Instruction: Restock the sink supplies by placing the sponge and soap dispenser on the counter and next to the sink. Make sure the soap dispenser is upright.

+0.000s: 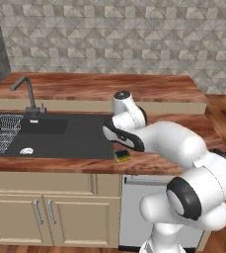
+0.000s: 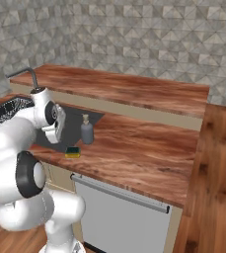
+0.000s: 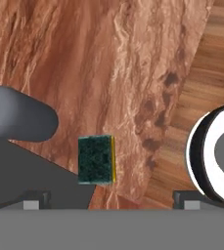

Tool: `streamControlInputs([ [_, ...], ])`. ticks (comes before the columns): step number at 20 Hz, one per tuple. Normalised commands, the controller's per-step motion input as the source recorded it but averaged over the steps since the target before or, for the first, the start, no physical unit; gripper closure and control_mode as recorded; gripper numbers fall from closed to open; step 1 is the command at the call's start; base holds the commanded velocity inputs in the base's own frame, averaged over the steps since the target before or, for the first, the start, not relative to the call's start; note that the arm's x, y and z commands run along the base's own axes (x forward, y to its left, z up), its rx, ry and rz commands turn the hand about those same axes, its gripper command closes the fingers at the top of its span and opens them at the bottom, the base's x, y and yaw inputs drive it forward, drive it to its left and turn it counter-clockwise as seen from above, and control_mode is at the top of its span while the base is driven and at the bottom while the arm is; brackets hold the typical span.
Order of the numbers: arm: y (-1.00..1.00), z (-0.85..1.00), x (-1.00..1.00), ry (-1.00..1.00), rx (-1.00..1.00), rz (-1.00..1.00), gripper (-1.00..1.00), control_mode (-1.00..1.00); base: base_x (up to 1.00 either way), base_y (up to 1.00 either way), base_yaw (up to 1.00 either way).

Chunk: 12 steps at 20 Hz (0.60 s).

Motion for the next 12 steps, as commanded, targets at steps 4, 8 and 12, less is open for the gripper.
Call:
streamControlInputs([
  [4, 0.00, 0.99, -0.92, -0.12, 0.00, 0.00, -1.00, -1.00, 0.00, 0.00, 0.00],
  [8, -0.03, 1.00, -0.92, -0.07, 0.00, 0.00, -1.00, -1.00, 0.00, 0.00, 0.00],
  [12, -0.21, 1.00, -0.85, -0.06, 0.00, 0.00, -1.00, -1.00, 0.00, 0.00, 0.00],
])
